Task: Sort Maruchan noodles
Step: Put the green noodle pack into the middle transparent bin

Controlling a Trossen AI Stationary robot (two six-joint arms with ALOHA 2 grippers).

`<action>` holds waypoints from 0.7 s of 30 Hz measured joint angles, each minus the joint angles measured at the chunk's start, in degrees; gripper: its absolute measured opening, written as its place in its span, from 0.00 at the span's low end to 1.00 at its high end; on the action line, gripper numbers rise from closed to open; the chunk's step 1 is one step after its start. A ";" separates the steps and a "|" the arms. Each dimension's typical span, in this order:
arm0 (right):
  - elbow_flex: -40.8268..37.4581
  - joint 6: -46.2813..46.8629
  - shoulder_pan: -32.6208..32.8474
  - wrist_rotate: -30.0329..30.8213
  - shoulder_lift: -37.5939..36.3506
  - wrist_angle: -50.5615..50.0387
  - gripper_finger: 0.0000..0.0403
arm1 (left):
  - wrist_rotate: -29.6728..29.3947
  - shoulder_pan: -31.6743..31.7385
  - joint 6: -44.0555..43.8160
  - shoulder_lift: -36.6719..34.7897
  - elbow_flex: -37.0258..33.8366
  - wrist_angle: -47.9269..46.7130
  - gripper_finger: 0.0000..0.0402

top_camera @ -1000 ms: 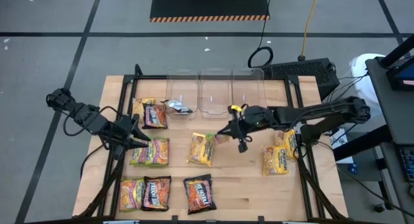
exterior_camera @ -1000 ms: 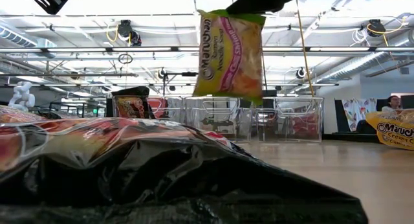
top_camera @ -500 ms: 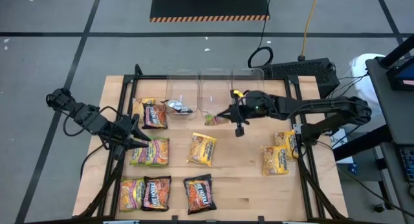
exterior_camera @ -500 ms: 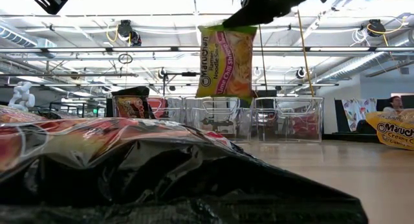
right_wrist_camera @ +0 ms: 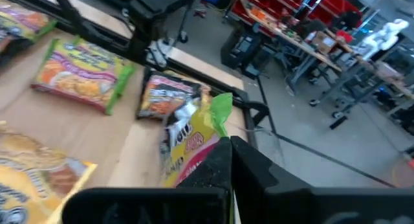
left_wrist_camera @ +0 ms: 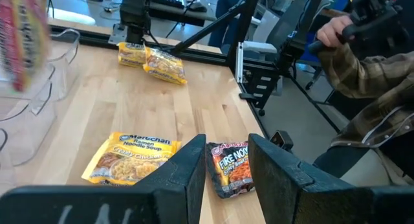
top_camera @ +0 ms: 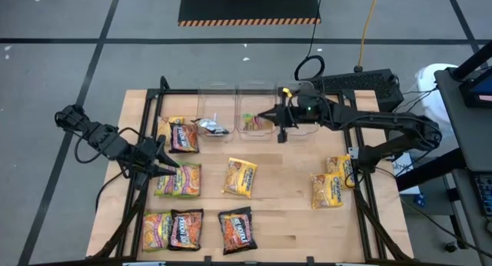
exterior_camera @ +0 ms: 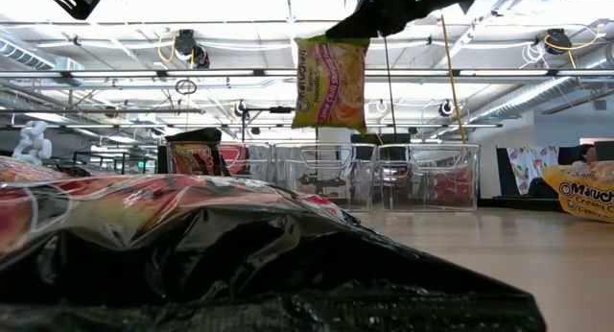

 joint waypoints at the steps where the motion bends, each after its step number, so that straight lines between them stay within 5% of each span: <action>1: 0.45 -0.45 -0.81 -0.80 0.03 0.02 0.00 | 0.00 -0.01 0.00 0.00 0.00 0.00 0.30; 21: 1.79 -0.58 -11.38 -11.88 6.86 3.50 0.00 | -0.07 0.02 1.56 -0.02 0.00 -0.31 0.30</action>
